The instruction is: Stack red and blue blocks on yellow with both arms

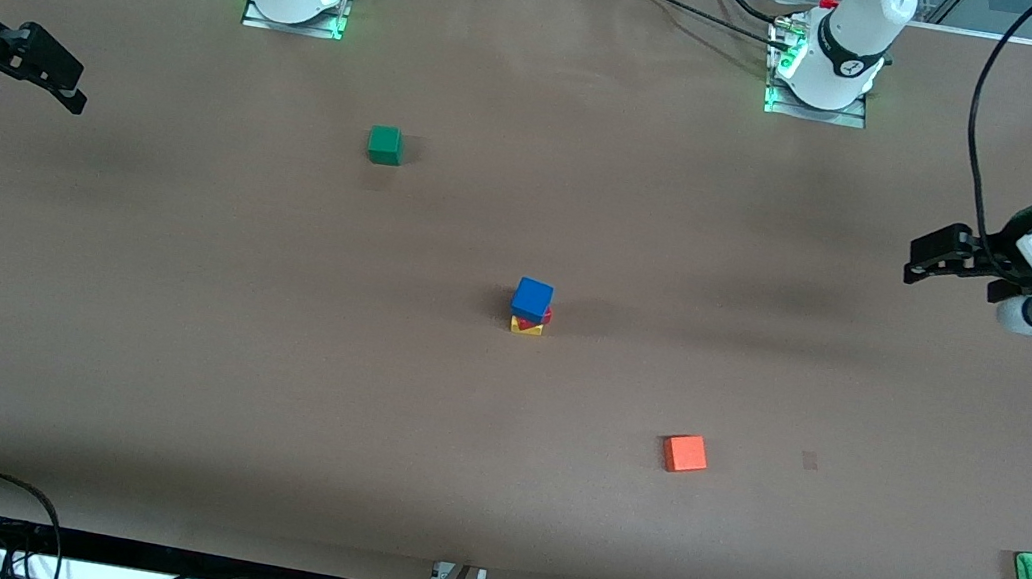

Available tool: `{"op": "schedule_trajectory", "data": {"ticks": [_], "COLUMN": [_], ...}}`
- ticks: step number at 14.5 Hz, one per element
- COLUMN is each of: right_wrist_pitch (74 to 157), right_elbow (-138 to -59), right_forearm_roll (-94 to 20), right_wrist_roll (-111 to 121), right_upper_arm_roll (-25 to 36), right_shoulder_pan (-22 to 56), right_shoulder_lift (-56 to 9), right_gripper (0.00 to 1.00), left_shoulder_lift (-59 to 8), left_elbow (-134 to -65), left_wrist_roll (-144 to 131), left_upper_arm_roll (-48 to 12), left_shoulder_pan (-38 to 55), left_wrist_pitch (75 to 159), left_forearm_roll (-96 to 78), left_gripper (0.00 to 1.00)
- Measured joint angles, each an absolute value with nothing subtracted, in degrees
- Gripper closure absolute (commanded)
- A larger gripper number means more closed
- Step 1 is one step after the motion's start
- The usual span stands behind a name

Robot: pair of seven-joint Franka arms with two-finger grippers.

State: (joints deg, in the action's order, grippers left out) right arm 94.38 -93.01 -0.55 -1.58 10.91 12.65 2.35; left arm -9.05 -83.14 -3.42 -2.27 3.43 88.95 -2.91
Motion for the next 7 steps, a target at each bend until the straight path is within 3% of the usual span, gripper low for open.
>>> {"op": "schedule_trajectory", "data": {"ticks": [7], "right_wrist_pitch": [91.8], "right_elbow": [-92.7], "right_forearm_roll": [-0.1], "right_wrist_roll": [-1.5], "right_upper_arm_roll": [11.3], "right_shoulder_pan": [12.6], "right_shoulder_lift": [2.3], "right_gripper": [0.00], "left_shoulder_lift": [-9.1], "left_elbow": [-83.1], "left_wrist_roll": [-3.5], "left_upper_arm_roll": [-1.9], "left_shoulder_pan": [3.1], "left_wrist_pitch": [89.0], "left_forearm_roll": [-2.9], "left_gripper": [0.00]}}
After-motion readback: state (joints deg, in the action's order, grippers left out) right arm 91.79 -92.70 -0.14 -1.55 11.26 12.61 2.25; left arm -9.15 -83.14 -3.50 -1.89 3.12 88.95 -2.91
